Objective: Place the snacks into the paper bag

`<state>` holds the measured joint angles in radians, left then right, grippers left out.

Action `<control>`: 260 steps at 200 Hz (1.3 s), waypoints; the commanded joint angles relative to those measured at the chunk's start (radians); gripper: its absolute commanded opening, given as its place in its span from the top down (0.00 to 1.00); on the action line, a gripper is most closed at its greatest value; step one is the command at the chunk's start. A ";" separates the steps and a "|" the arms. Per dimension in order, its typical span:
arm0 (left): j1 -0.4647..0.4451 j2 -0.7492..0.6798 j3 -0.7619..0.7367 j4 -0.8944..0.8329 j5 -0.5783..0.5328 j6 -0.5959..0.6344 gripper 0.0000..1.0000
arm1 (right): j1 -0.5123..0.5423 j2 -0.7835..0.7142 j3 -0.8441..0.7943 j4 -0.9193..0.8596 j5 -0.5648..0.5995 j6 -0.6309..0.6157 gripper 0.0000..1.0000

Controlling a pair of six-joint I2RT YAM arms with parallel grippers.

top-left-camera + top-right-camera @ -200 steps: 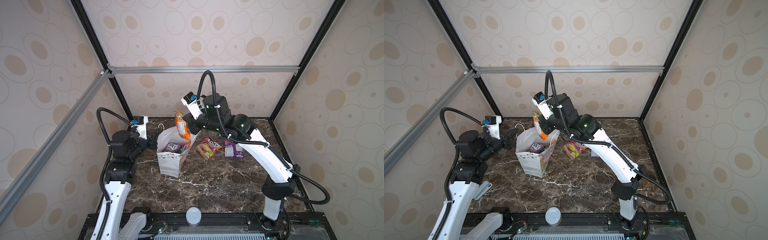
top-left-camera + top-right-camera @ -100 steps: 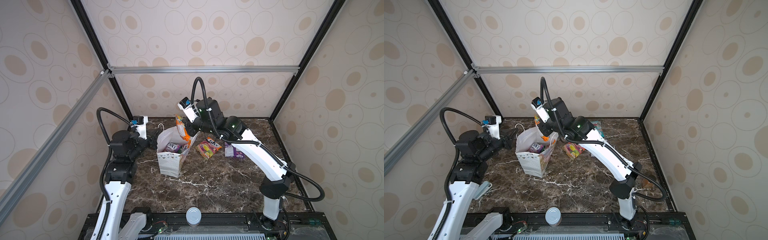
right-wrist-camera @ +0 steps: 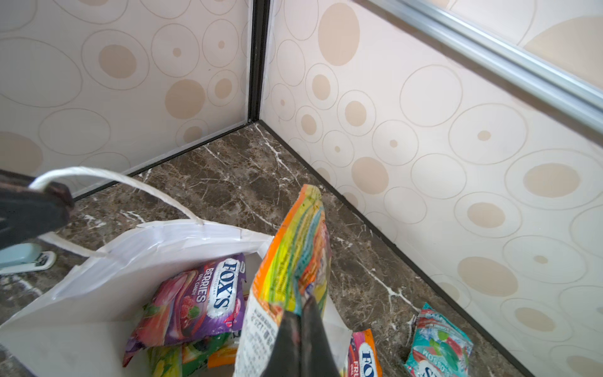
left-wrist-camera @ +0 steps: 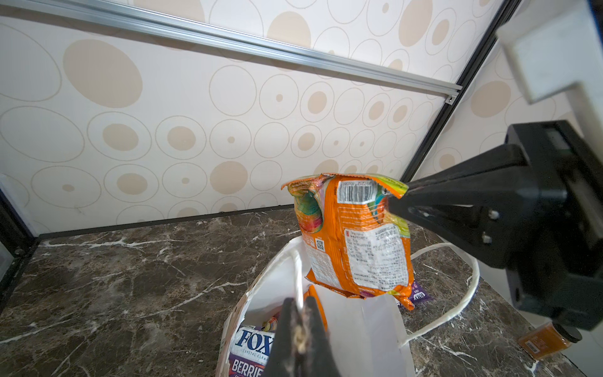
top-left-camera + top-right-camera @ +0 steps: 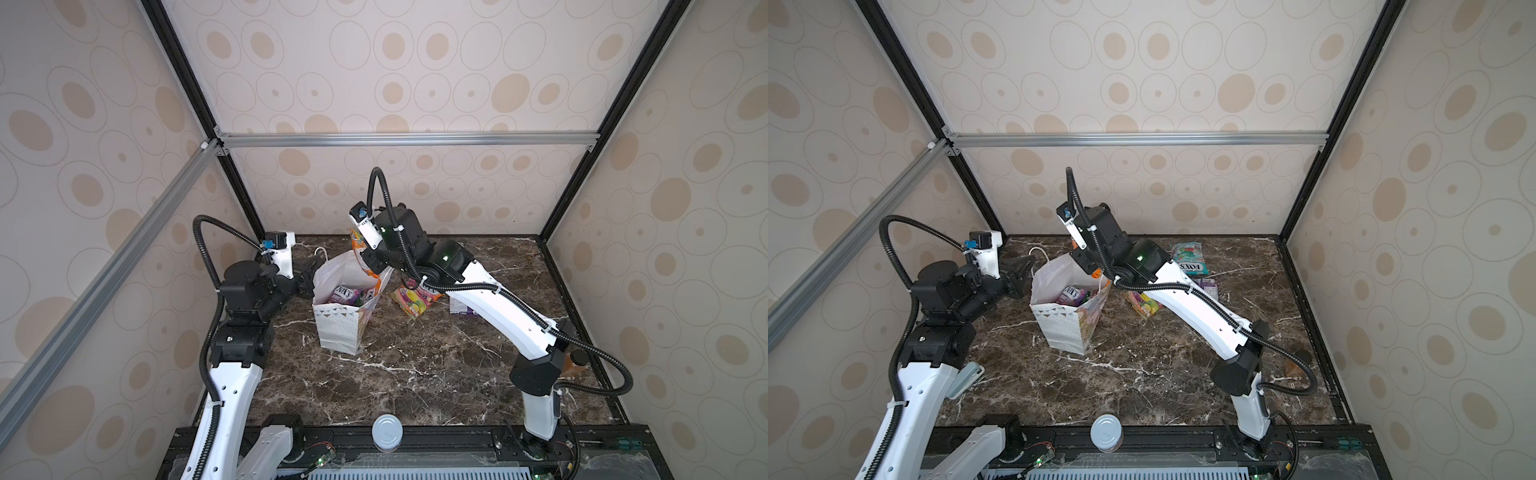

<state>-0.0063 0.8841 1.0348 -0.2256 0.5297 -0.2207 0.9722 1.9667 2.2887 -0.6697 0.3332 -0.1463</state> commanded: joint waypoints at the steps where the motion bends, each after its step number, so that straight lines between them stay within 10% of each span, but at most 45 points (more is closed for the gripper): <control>1: 0.006 -0.024 0.031 0.035 0.010 0.018 1.00 | 0.036 0.019 -0.030 0.078 0.103 -0.061 1.00; 162: 0.006 -0.030 0.031 0.031 -0.009 0.021 1.00 | 0.067 -0.059 -0.223 0.183 0.084 0.012 1.00; 260: 0.008 -0.033 0.033 0.025 -0.028 0.026 1.00 | 0.081 -0.118 -0.255 0.171 0.032 0.041 0.73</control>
<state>-0.0055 0.8730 1.0348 -0.2501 0.4957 -0.2195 1.0389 1.9007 2.0342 -0.5224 0.3939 -0.1219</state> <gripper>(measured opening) 0.048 0.258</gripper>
